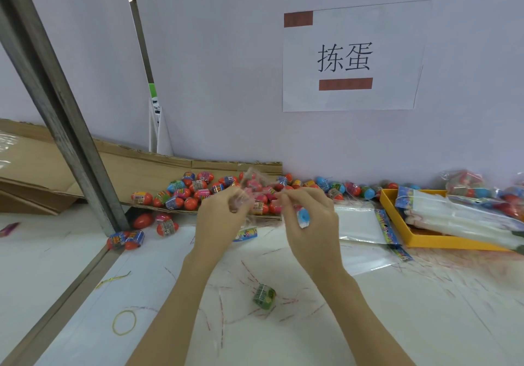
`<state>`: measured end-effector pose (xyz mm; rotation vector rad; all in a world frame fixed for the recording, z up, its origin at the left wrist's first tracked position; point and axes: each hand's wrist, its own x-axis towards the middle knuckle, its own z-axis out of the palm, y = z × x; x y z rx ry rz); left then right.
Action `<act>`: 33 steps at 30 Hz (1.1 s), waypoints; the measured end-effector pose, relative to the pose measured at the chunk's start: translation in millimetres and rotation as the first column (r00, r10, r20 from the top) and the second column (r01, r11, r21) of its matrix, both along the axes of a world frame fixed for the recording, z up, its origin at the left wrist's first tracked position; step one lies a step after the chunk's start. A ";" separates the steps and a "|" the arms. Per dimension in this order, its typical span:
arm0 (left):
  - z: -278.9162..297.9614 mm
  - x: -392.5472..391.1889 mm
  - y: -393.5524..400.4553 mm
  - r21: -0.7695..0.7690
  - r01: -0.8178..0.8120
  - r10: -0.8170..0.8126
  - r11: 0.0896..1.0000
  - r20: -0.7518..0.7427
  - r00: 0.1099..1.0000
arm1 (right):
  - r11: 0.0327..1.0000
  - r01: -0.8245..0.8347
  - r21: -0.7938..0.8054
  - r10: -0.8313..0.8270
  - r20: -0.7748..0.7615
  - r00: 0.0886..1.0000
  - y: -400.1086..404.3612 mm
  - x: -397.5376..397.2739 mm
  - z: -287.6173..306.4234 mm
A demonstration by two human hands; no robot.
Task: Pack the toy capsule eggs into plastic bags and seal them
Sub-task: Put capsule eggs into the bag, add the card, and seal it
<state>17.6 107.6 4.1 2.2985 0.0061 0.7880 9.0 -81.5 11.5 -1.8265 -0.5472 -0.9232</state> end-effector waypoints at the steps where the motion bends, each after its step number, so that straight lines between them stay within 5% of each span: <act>1: -0.9 1.3 2.8 -0.053 -0.013 0.013 0.999 -0.011 1.000 | 0.999 -0.001 0.034 0.003 -0.076 0.997 -2.0 2.0 -0.8; 6: -9.7 7.9 -0.2 -0.052 0.107 -0.113 0.993 -0.128 0.985 | 0.996 -0.090 -0.023 0.071 -0.442 0.894 -7.7 11.2 -15.4; 10: -21.3 10.9 -10.7 0.188 0.181 -0.127 0.965 -0.269 0.955 | 0.989 -0.126 -0.083 0.072 -0.477 0.876 -1.6 10.5 -22.7; 16: -27.7 7.9 -10.0 0.399 0.116 -0.062 0.910 -0.148 0.987 | 0.977 -0.189 -0.097 0.100 -0.573 0.813 2.7 10.2 -26.6; 26: -17.6 3.8 -16.8 0.213 0.372 -0.338 0.904 -0.179 0.924 | 0.955 -0.270 0.126 0.287 -0.630 0.722 -3.6 15.5 -28.1; 33: -5.3 1.2 -24.8 -0.153 0.384 -0.403 0.911 -0.118 0.908 | 0.971 -0.082 0.225 0.186 -0.490 0.852 -9.6 20.2 -23.3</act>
